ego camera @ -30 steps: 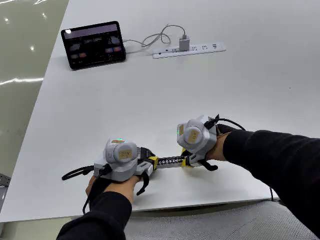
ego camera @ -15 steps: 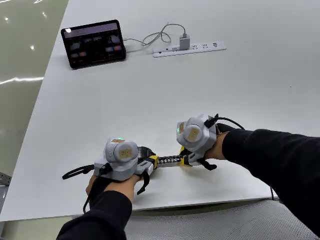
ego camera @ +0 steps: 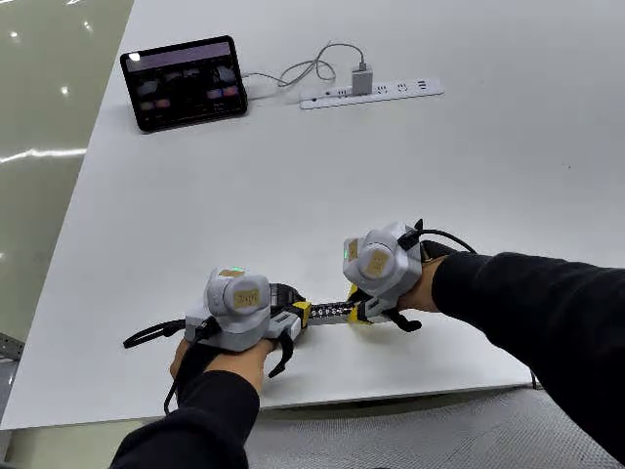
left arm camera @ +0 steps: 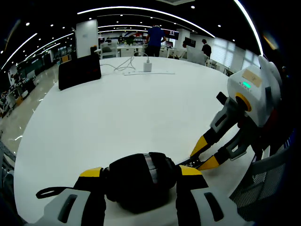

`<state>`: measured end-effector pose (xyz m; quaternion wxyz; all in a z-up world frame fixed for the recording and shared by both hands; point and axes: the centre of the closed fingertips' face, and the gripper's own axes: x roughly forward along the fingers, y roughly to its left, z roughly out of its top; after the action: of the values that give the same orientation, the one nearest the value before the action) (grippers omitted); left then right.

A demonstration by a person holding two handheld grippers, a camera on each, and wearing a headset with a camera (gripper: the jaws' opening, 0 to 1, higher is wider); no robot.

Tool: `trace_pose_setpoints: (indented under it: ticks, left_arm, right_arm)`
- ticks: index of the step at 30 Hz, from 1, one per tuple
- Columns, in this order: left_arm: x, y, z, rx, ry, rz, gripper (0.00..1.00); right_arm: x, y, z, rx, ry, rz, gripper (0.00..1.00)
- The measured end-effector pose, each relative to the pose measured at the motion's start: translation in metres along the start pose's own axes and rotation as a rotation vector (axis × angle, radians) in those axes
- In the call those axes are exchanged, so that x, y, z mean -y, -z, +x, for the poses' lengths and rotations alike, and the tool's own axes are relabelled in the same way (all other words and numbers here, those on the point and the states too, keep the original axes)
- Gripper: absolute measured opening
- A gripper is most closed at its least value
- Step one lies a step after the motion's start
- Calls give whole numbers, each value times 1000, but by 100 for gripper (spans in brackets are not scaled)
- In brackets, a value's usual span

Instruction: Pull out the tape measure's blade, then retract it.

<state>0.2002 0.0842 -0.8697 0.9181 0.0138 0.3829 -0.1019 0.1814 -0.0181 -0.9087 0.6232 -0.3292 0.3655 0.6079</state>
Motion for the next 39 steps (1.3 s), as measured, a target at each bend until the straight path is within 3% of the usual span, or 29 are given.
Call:
trace_pose_setpoints:
  ticks: [39]
  left_arm:
    - [-1, -1, 0, 8, 5, -10, 56]
  right_arm:
    - [3, -16, 10, 39, 1, -7, 11]
